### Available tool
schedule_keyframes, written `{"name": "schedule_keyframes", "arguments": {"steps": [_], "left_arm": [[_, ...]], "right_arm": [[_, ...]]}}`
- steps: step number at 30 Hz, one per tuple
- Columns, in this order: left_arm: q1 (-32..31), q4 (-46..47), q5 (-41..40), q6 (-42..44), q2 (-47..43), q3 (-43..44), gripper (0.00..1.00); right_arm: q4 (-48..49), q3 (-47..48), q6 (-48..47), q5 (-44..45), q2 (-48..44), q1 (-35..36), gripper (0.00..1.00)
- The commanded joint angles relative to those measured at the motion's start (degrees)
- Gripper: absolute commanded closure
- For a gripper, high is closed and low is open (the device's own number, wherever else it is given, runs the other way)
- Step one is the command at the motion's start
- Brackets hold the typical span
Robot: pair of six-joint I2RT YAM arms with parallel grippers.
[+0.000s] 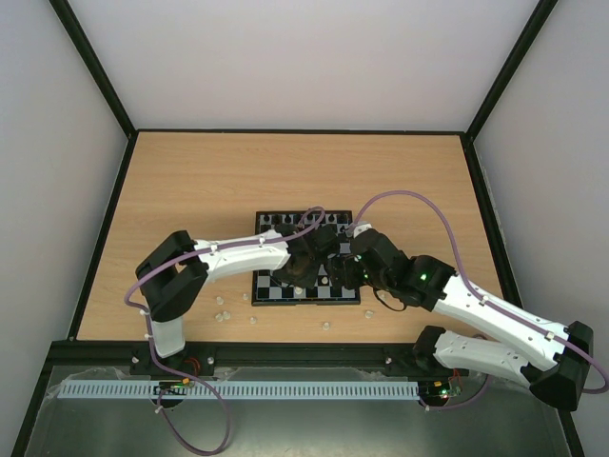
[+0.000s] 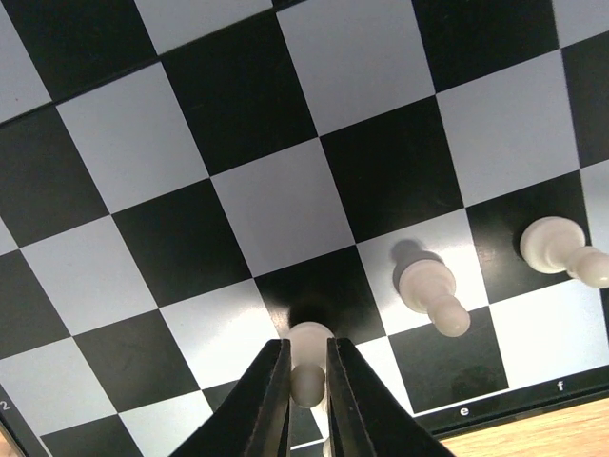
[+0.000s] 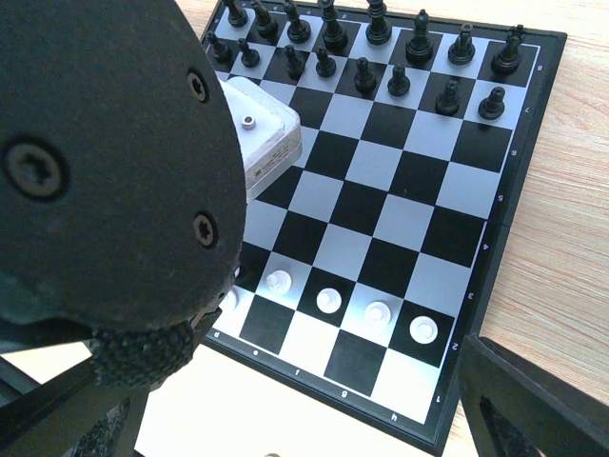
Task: Set up the chess pieces on the board
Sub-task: Place the chess piece on the chessboard.
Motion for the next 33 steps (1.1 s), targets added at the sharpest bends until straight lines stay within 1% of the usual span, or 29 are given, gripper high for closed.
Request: {"name": "schedule_keyframes", "arguments": {"steps": [1, 23, 25, 29, 33], "left_arm": [[-0.5, -0.7, 0.3, -0.5, 0.2, -1.1, 0.85], [-0.4, 1.0, 0.4, -0.4, 2.1, 0.9, 0.84], [-0.4, 1.1, 0.4, -0.3, 2.2, 1.3, 0.84], [-0.4, 1.1, 0.3, -0.2, 2.4, 1.7, 0.89], [-0.3, 1.0, 0.1, -0.2, 2.4, 1.8, 0.90]], "right_arm": [[-1.7, 0.0, 0.0, 0.5, -0.7, -0.2, 0.11], [-1.4, -0.5, -0.2, 0.2, -1.1, -0.2, 0.11], [-1.4, -0.5, -0.2, 0.2, -1.1, -0.2, 0.11], [-1.3, -0.5, -0.3, 0.2, -1.0, -0.2, 0.11], [-1.1, -0.7, -0.3, 0.3, -0.9, -0.2, 0.11]]}}
